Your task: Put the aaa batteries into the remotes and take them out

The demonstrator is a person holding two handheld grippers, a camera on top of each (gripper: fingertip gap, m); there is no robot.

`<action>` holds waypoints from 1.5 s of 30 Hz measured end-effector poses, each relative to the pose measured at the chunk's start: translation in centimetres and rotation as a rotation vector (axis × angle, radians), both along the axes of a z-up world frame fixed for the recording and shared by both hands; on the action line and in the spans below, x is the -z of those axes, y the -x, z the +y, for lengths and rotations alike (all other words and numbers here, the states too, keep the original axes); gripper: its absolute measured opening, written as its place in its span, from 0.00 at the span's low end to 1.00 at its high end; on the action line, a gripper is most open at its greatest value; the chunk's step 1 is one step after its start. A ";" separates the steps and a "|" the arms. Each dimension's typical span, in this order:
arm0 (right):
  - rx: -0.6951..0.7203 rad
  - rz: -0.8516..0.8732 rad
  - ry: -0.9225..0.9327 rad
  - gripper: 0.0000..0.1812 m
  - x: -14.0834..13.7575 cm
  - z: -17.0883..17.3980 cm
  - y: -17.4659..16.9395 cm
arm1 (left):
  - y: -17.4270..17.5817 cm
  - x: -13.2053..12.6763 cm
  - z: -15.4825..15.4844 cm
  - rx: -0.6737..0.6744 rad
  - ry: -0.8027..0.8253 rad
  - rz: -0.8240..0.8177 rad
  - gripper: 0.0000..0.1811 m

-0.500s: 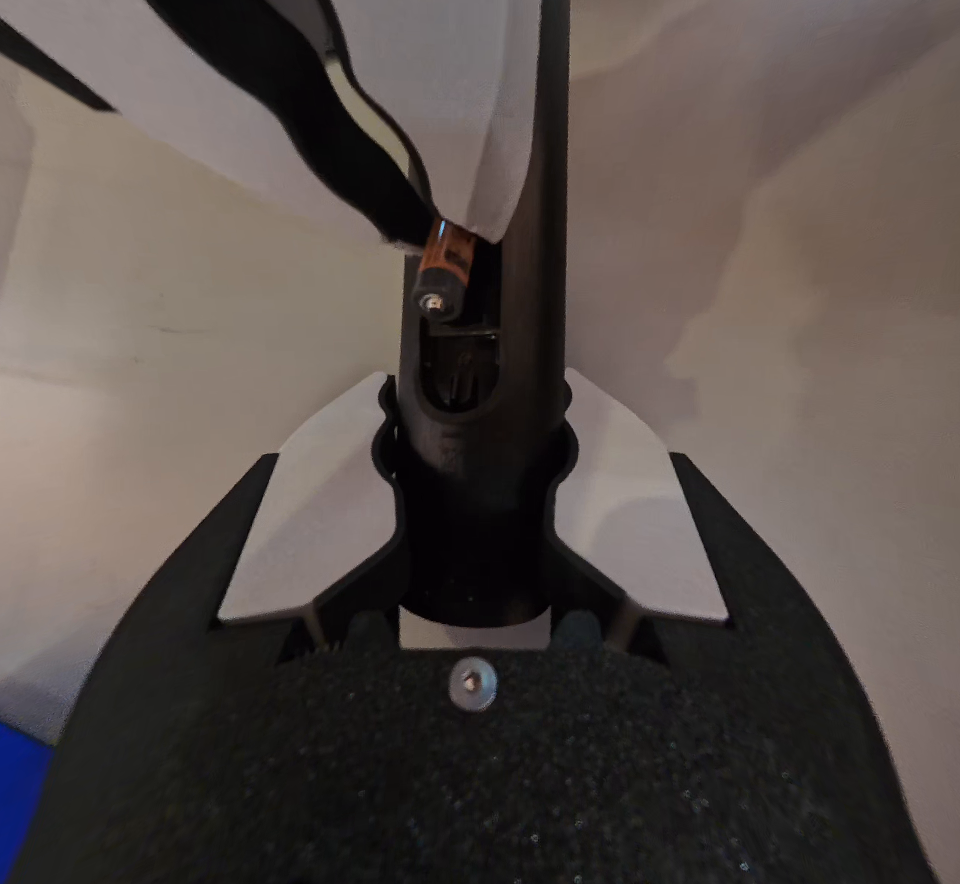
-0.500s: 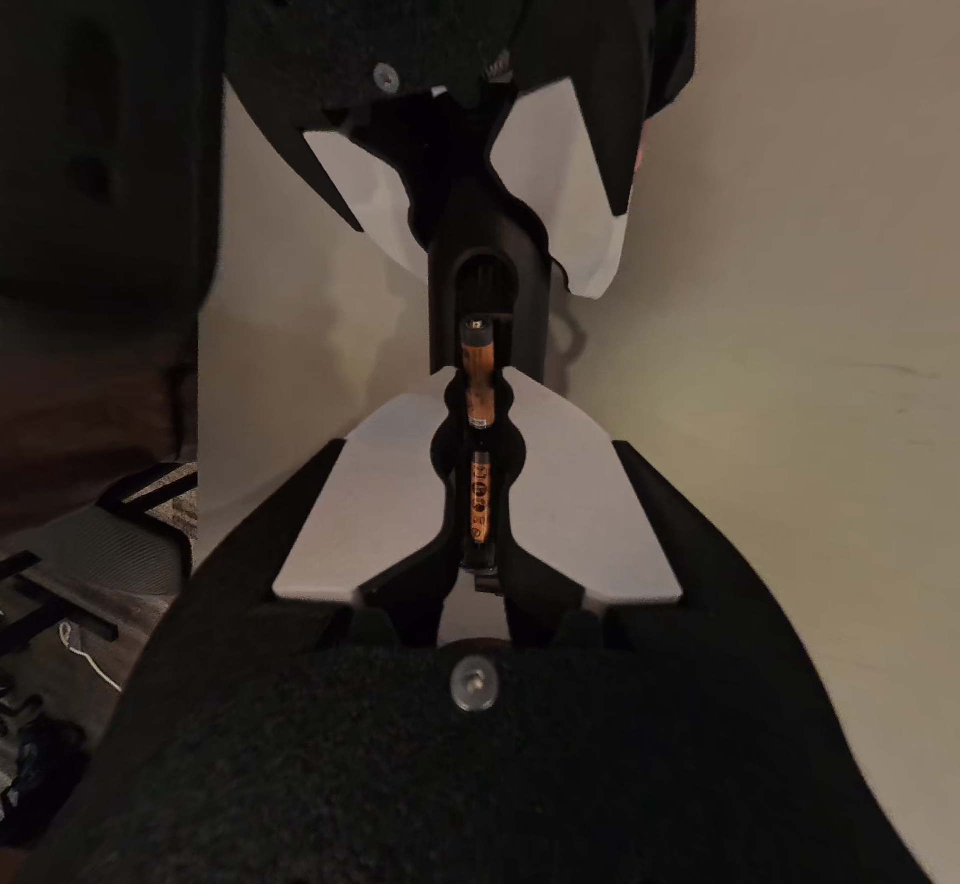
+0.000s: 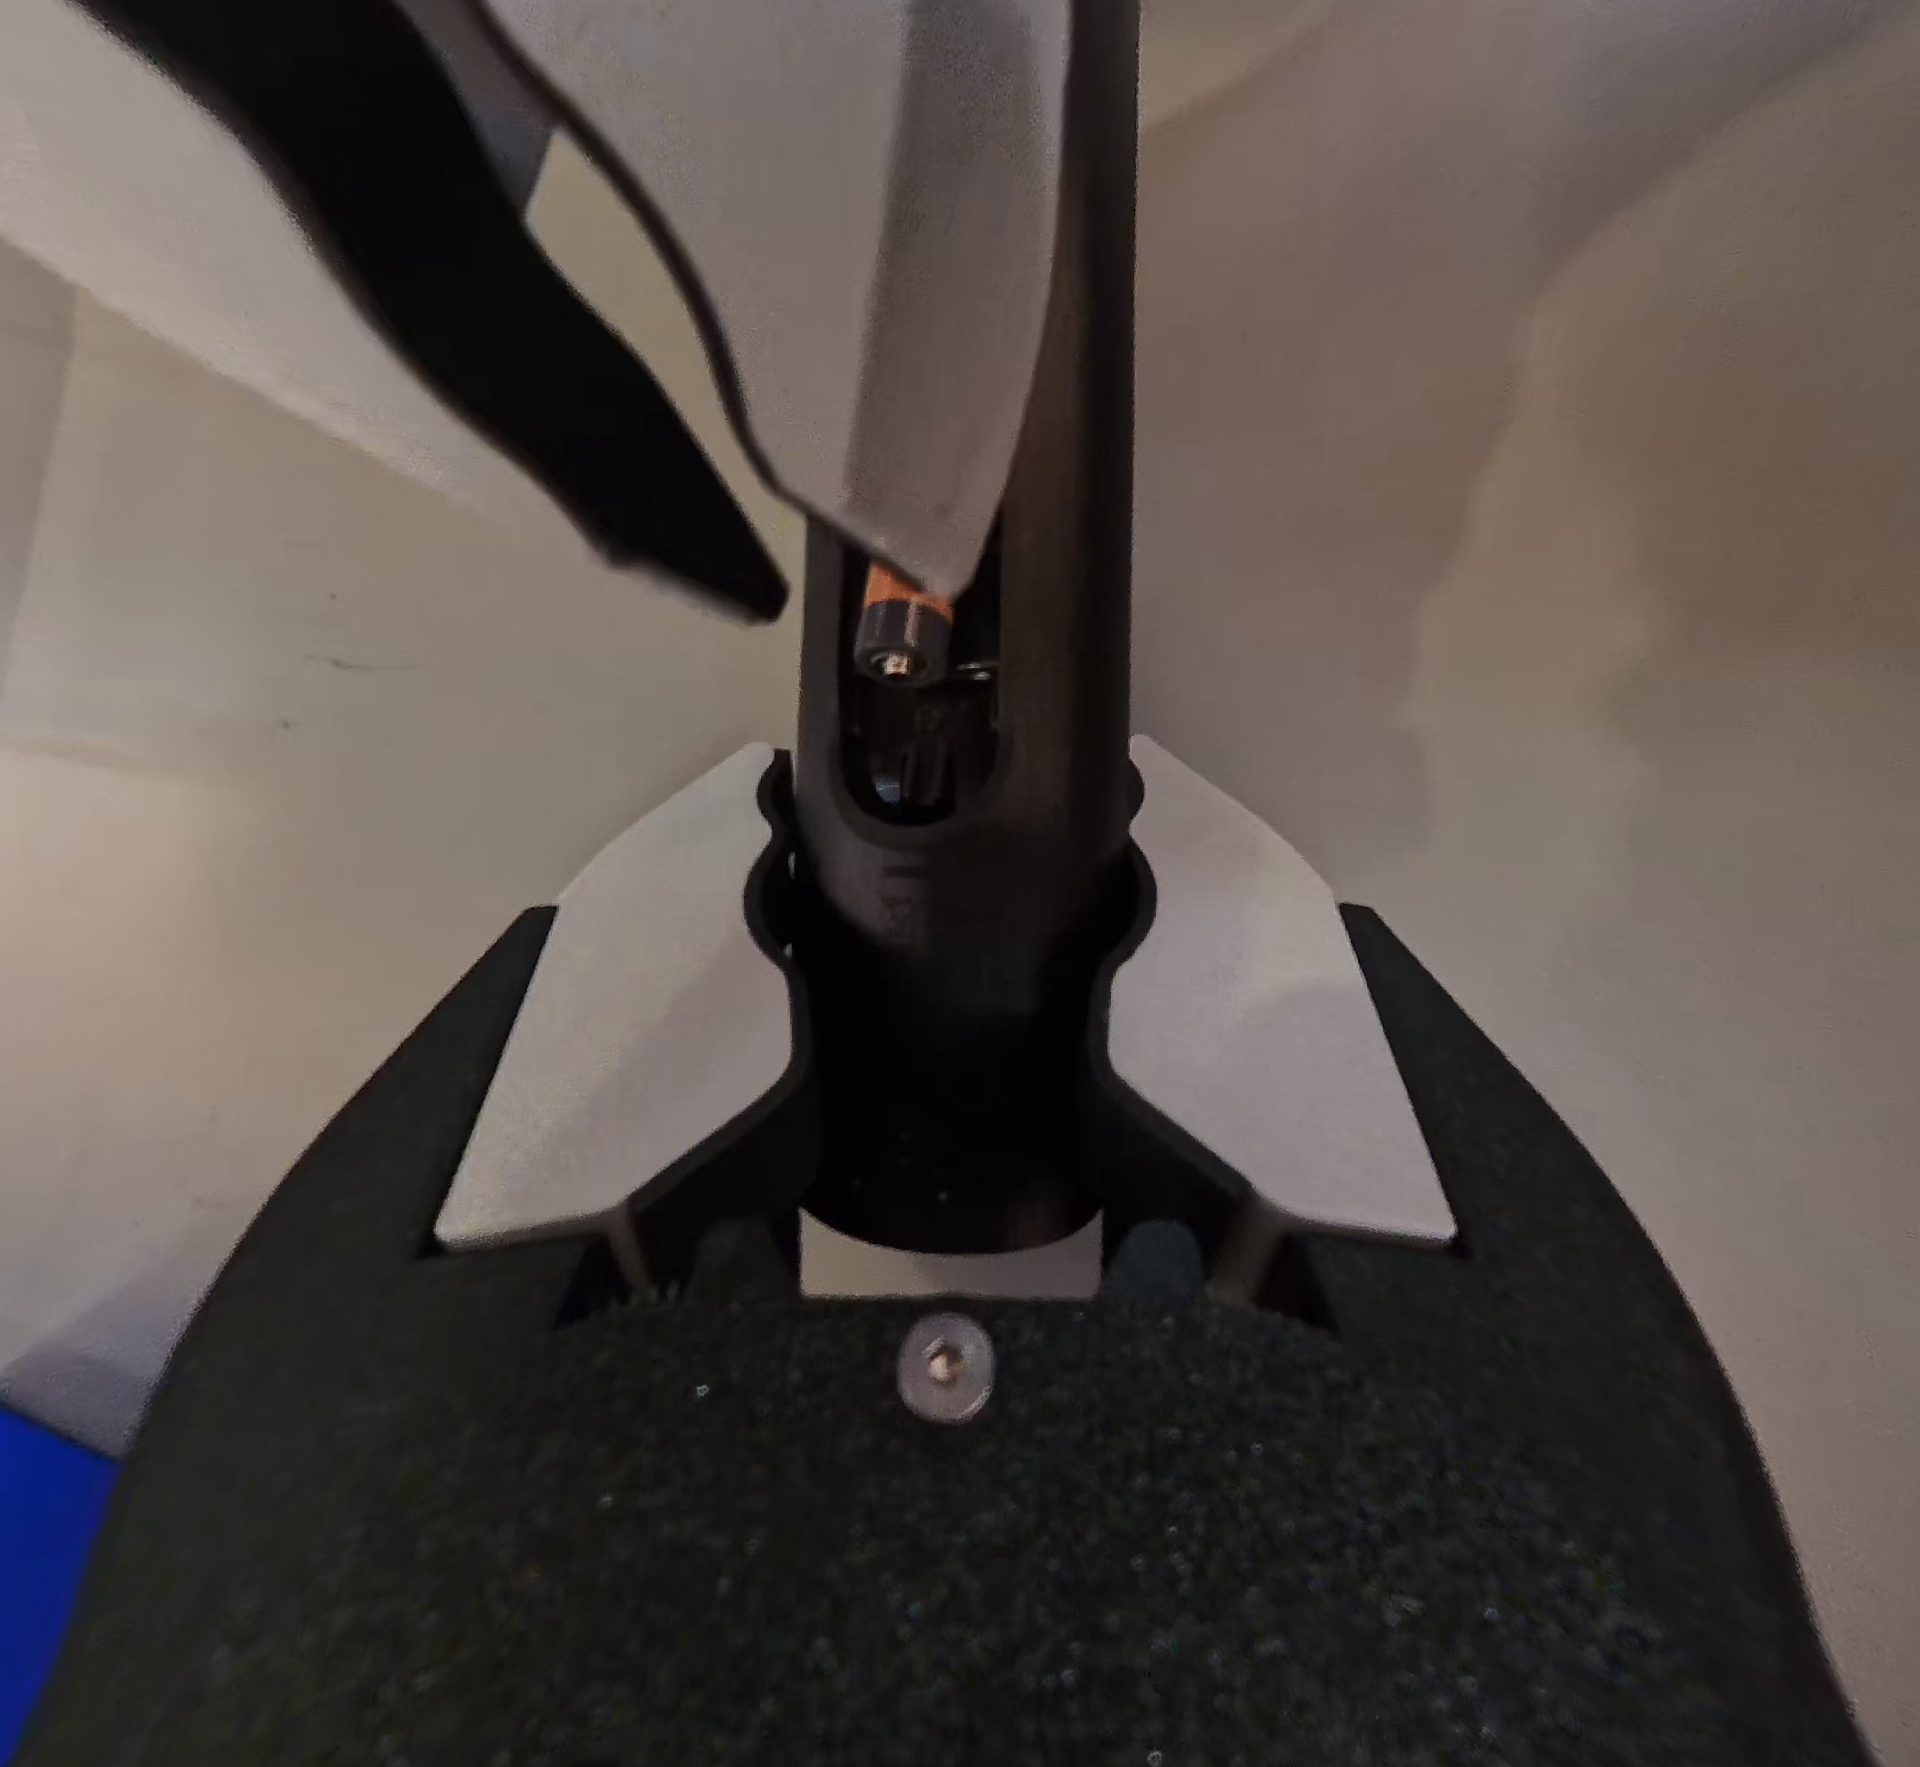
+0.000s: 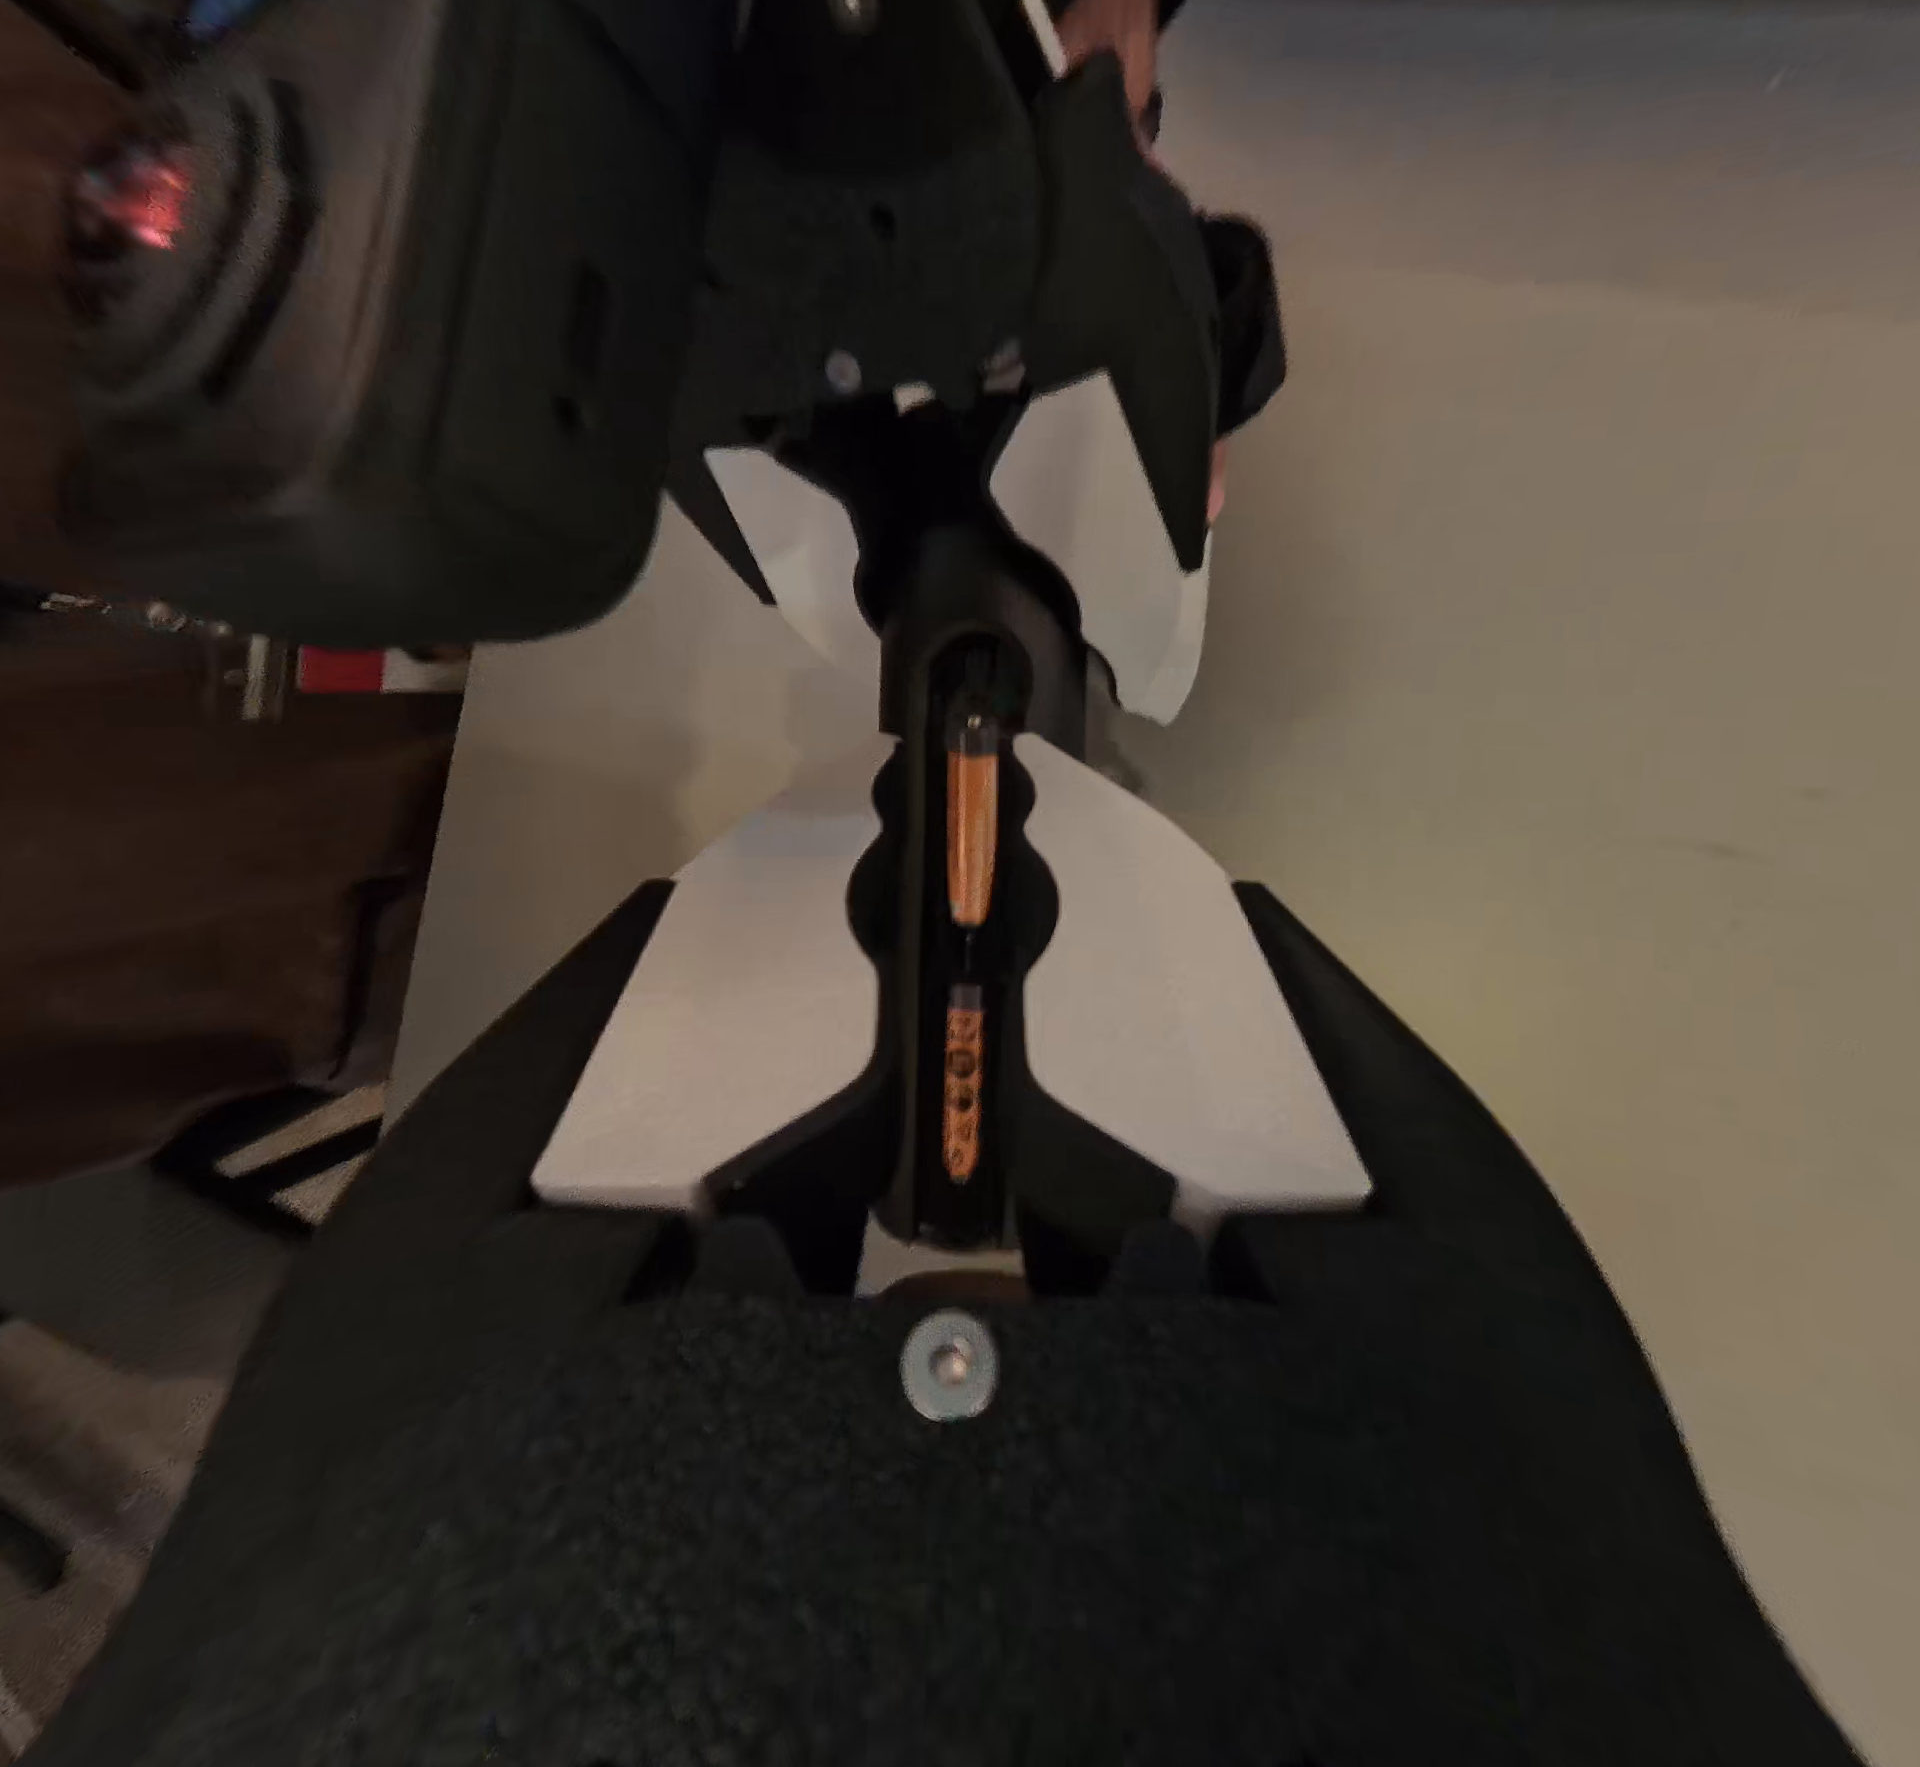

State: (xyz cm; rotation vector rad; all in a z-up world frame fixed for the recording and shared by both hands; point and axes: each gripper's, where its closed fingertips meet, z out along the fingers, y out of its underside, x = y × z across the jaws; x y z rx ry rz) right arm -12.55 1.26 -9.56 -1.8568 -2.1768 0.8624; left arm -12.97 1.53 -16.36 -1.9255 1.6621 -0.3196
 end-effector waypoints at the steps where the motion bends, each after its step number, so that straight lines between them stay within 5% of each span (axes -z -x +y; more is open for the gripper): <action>1: 0.005 0.036 -0.010 0.08 -0.1 0.0 0.5 | 0.0 0.0 0.0 0.001 0.002 -0.001 0.31; 5: 0.027 0.086 0.008 0.09 0.3 -0.1 1.4 | -0.1 -0.2 0.0 0.001 0.000 -0.001 0.31; 9: 0.009 0.055 0.006 0.00 1.3 -0.4 0.8 | 0.0 -0.5 0.0 -0.002 -0.011 0.000 0.31; 23: 0.046 0.071 0.038 0.00 1.7 -0.6 -0.1 | -1.2 -0.5 -0.1 0.004 -0.021 -0.019 0.31; 27: 0.099 0.138 0.104 0.09 0.3 0.0 -0.2 | -0.8 -0.9 -0.1 0.008 -0.027 -0.017 0.31; 32: 0.416 0.173 0.158 0.23 -1.1 3.1 -1.0 | 0.2 -1.1 0.2 -0.011 -0.056 -0.003 0.31; 38: 1.086 0.483 -0.135 0.45 -1.6 6.1 -3.6 | 1.6 -1.7 1.3 -0.105 -0.101 -0.025 0.31; 45: 1.422 0.663 -0.025 0.55 1.6 4.3 -4.1 | 2.1 -1.0 1.0 -0.074 -0.092 0.002 0.31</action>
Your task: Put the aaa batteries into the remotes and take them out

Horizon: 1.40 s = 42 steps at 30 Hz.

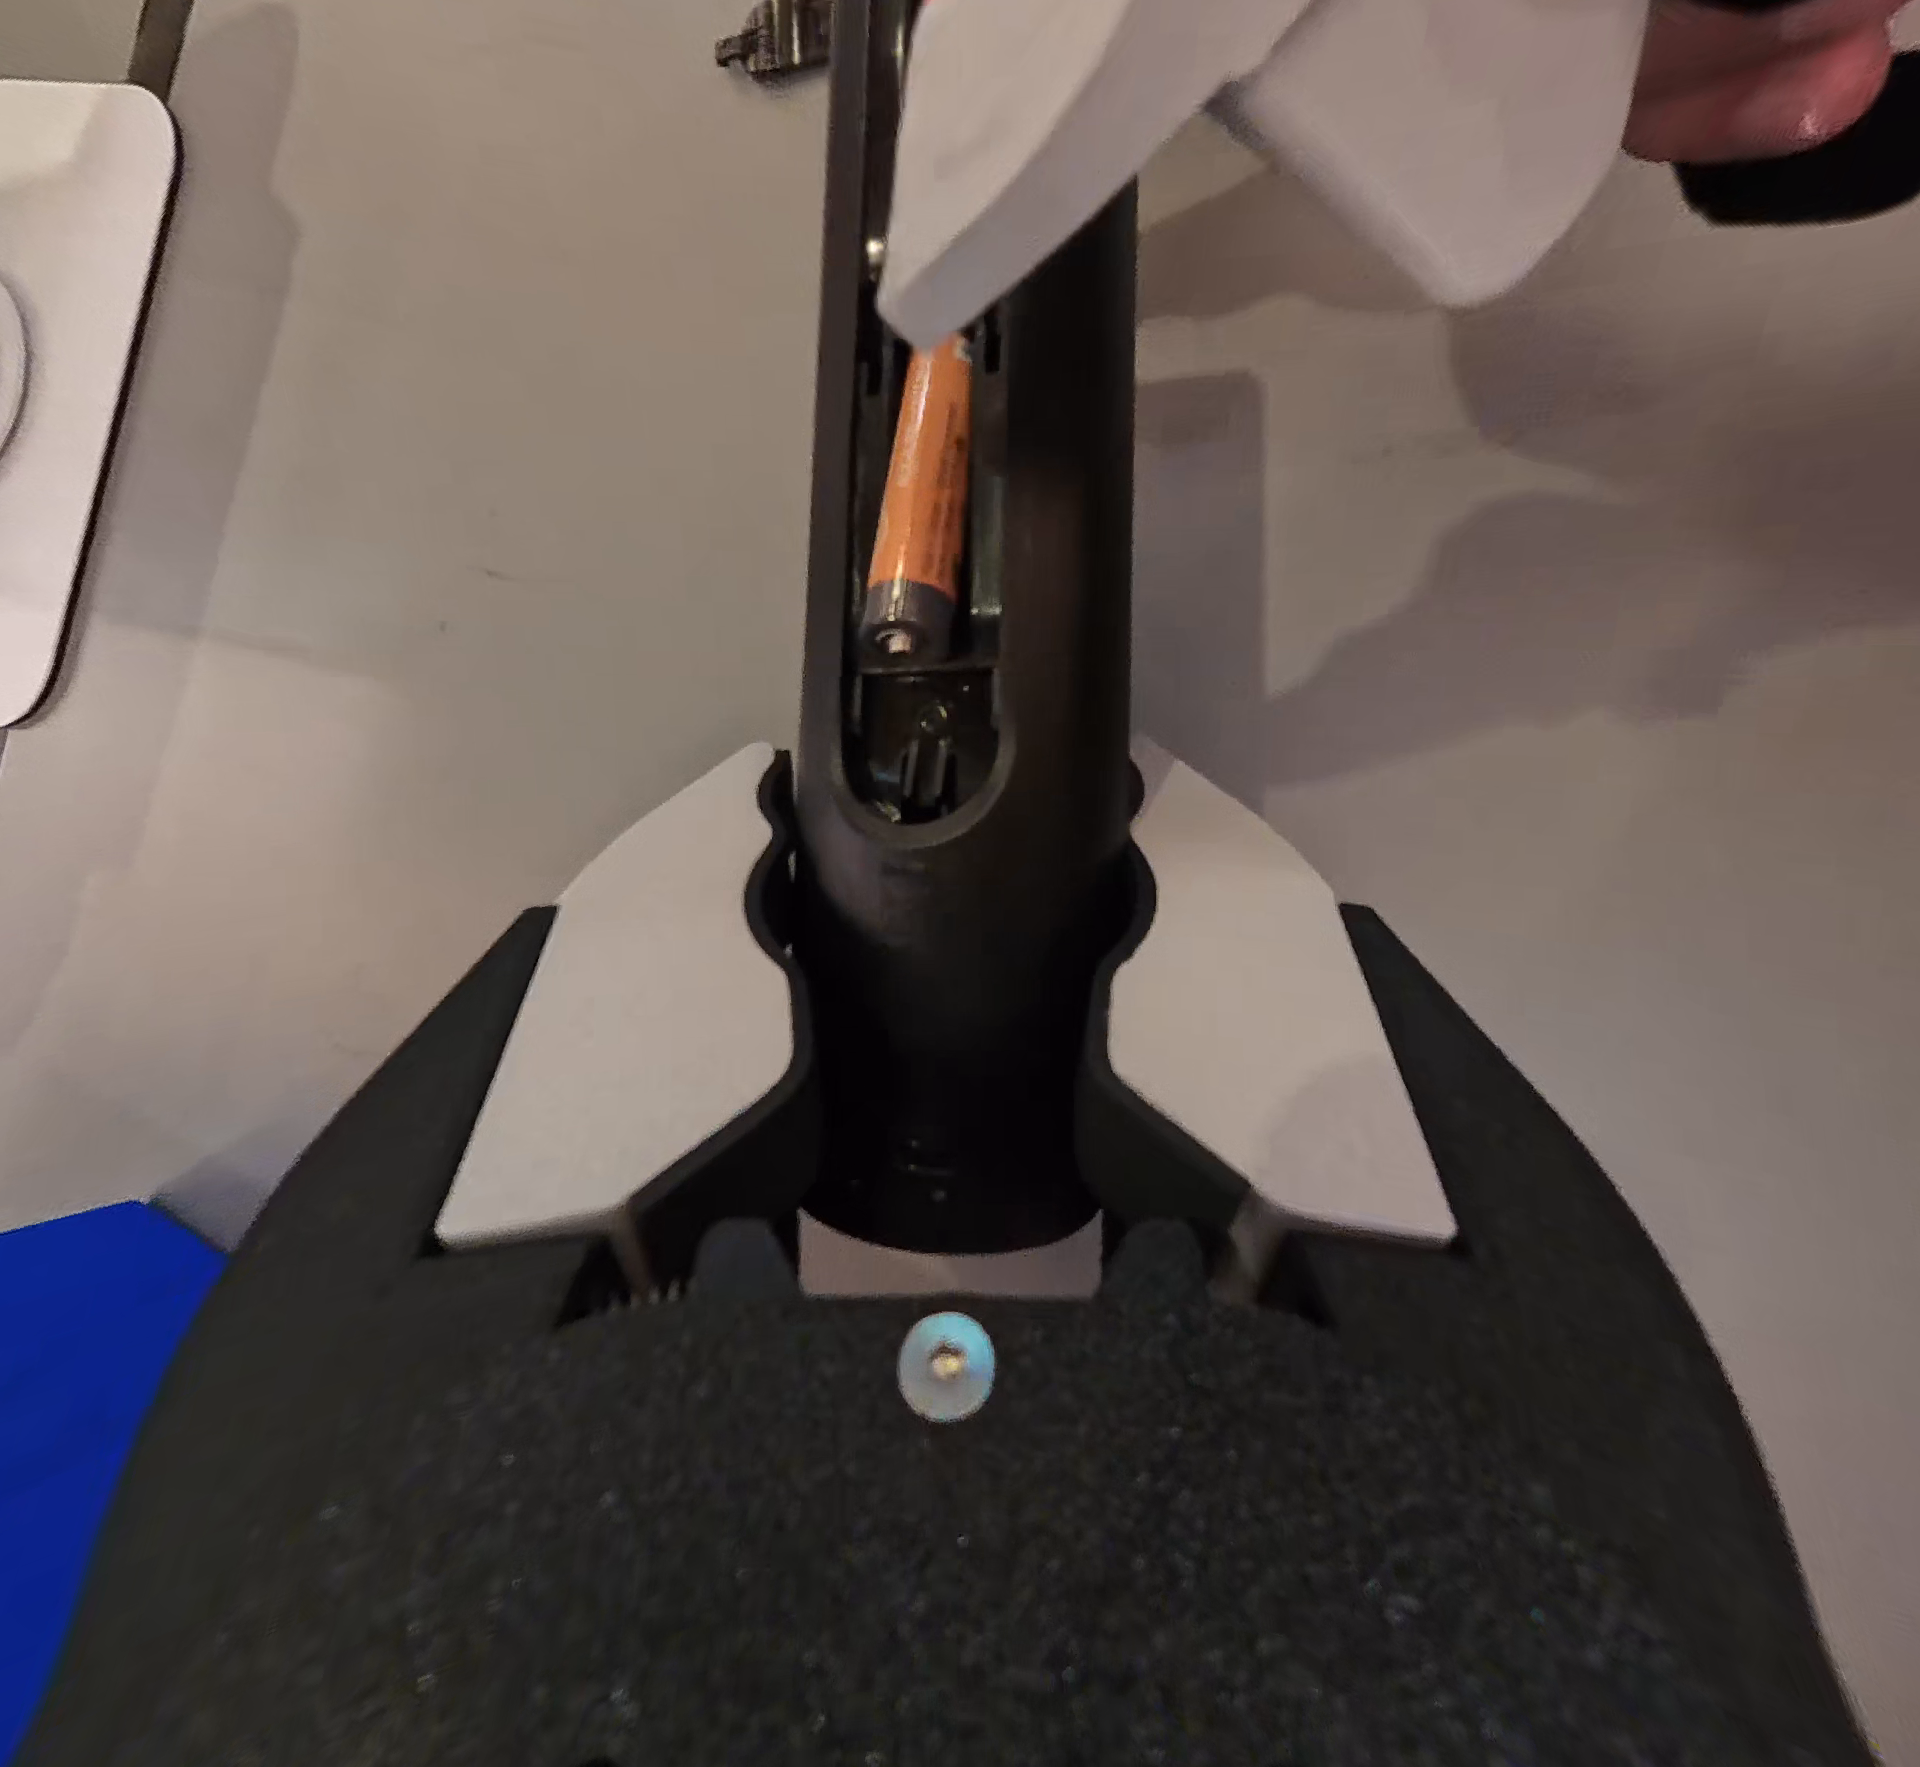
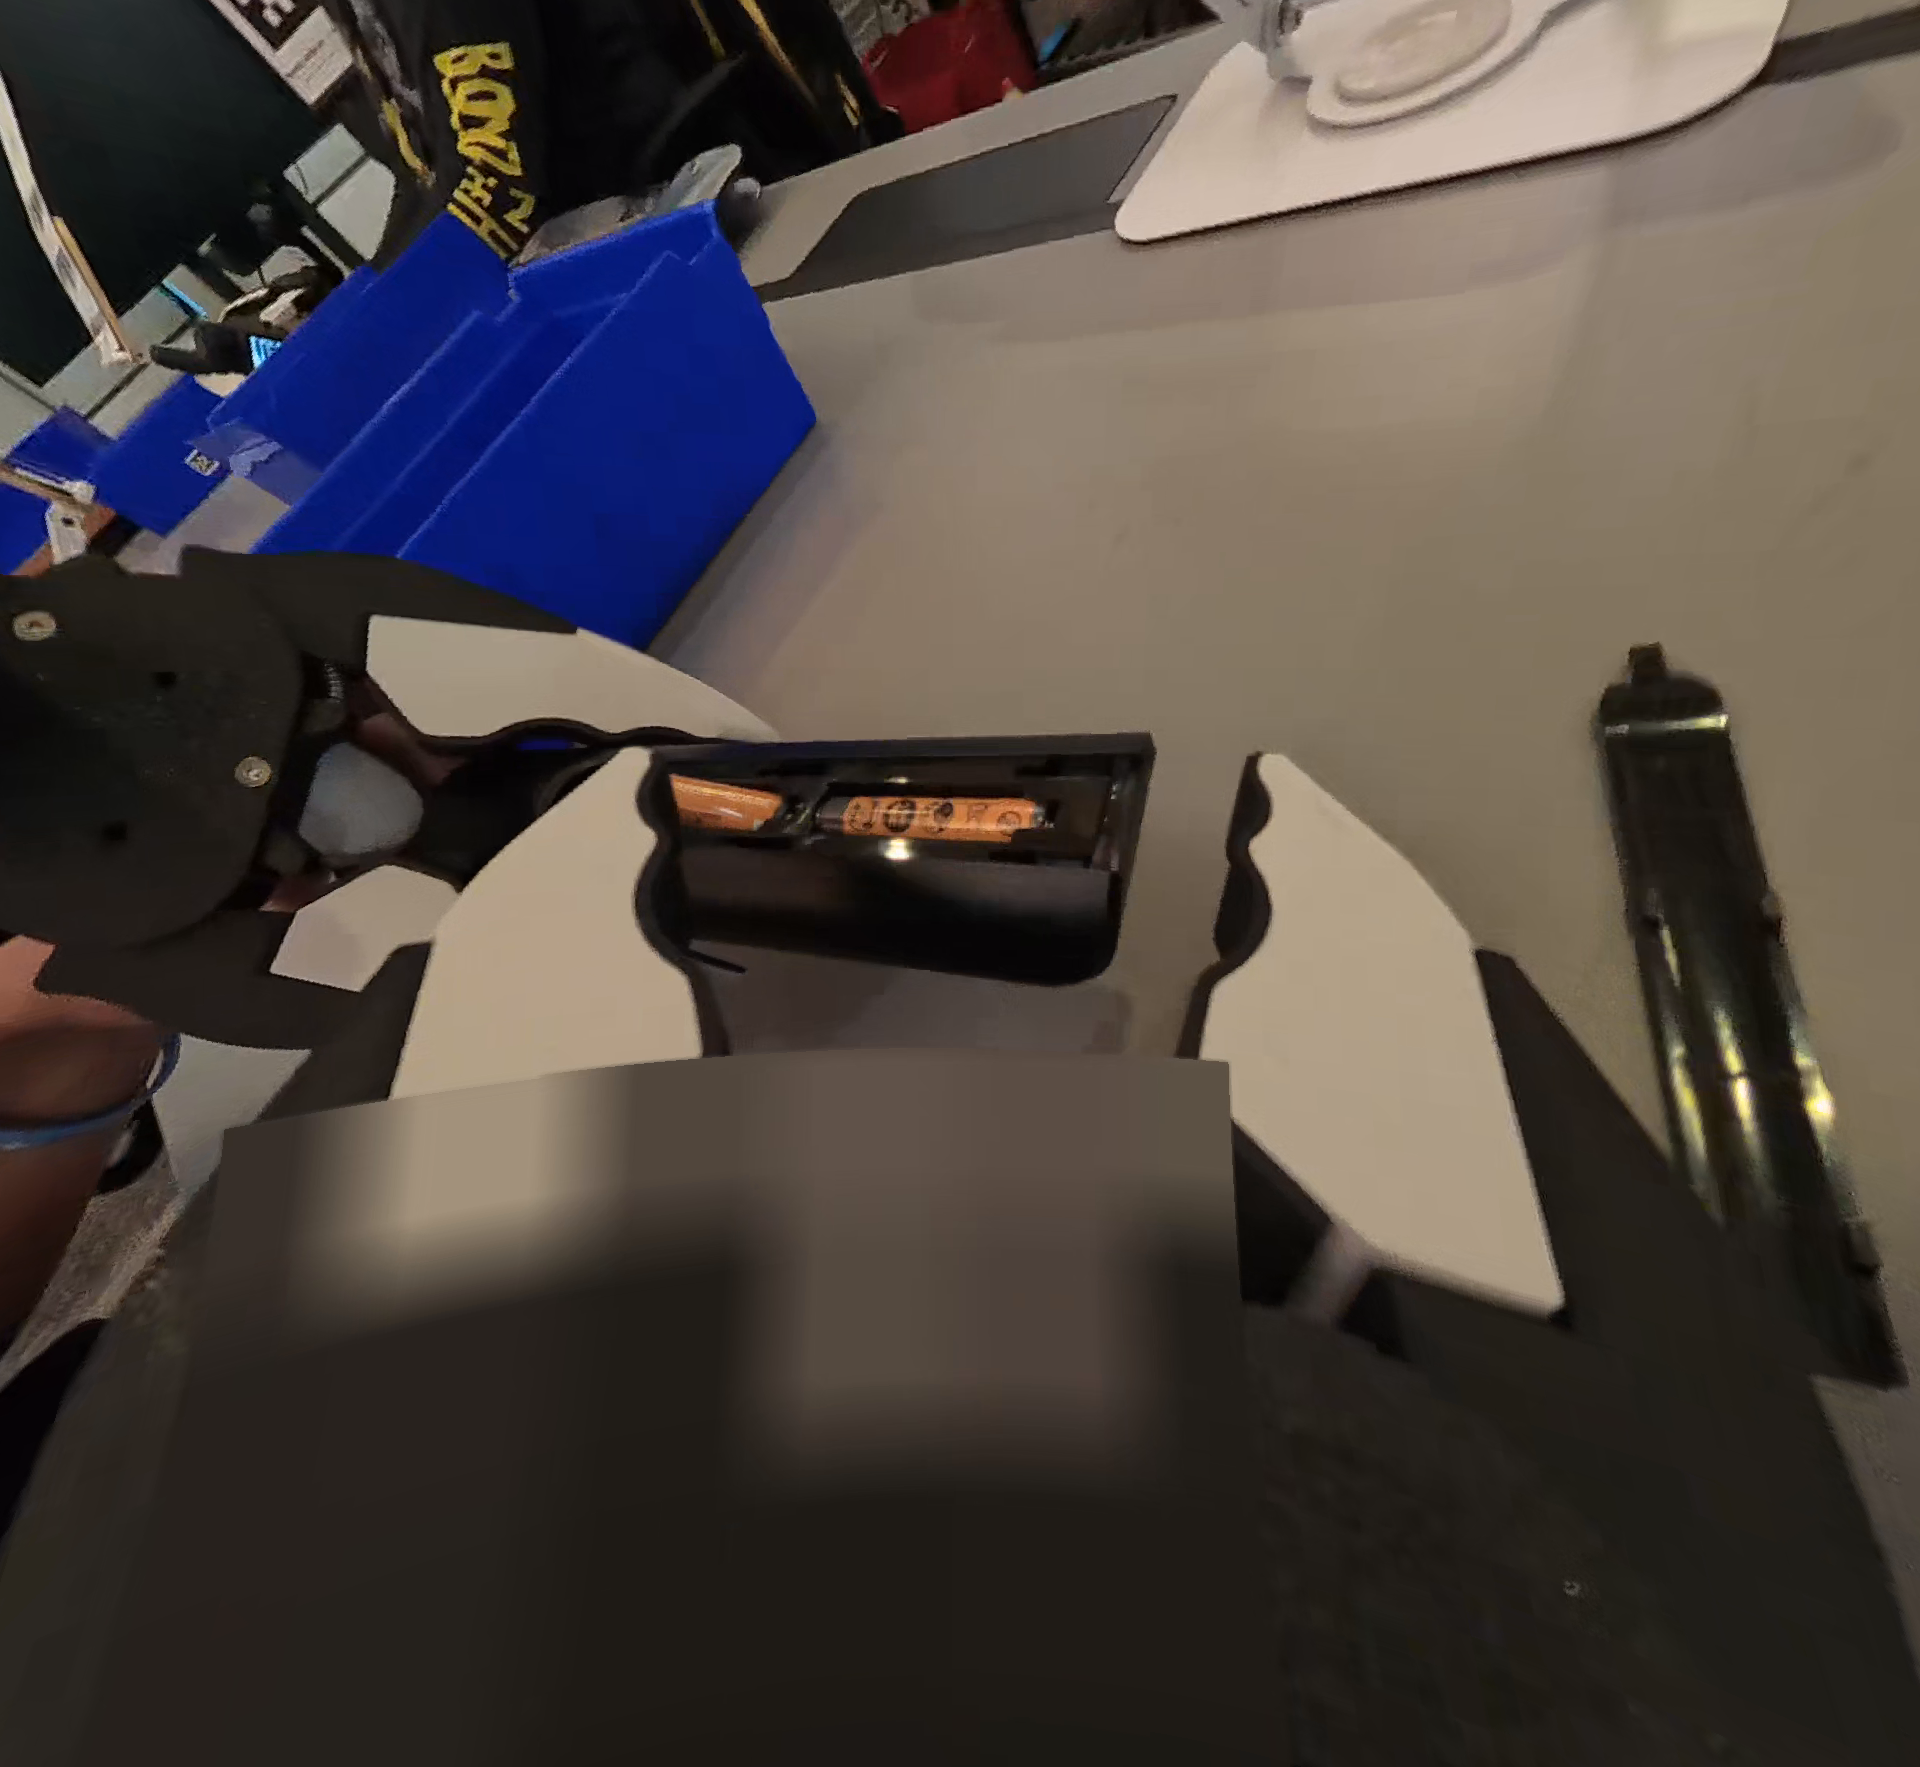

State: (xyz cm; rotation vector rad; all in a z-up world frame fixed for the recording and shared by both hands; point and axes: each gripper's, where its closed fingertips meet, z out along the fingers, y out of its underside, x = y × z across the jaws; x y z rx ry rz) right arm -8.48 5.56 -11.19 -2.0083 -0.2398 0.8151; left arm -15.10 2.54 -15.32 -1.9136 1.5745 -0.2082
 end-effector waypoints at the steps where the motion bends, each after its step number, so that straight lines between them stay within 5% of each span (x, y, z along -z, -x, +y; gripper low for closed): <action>1: 0.003 0.003 0.006 0.56 0.2 -0.2 0.1 | -0.1 0.1 0.0 0.003 -0.006 0.009 0.31; 7: 0.053 -0.090 0.026 0.76 1.6 -0.3 0.9 | -1.3 0.8 -0.2 0.011 -0.032 0.058 0.31; 16: 0.110 -0.121 0.001 0.55 2.4 -0.1 -1.1 | -1.8 1.3 -0.7 0.007 -0.018 0.052 0.31; 25: 0.060 -0.104 0.041 0.72 2.7 -1.0 -0.4 | -2.3 1.5 -0.8 0.019 -0.022 0.076 0.31; 42: 0.030 -0.171 0.034 0.70 3.5 -1.4 -0.5 | -2.3 1.6 -1.0 0.016 -0.044 0.089 0.31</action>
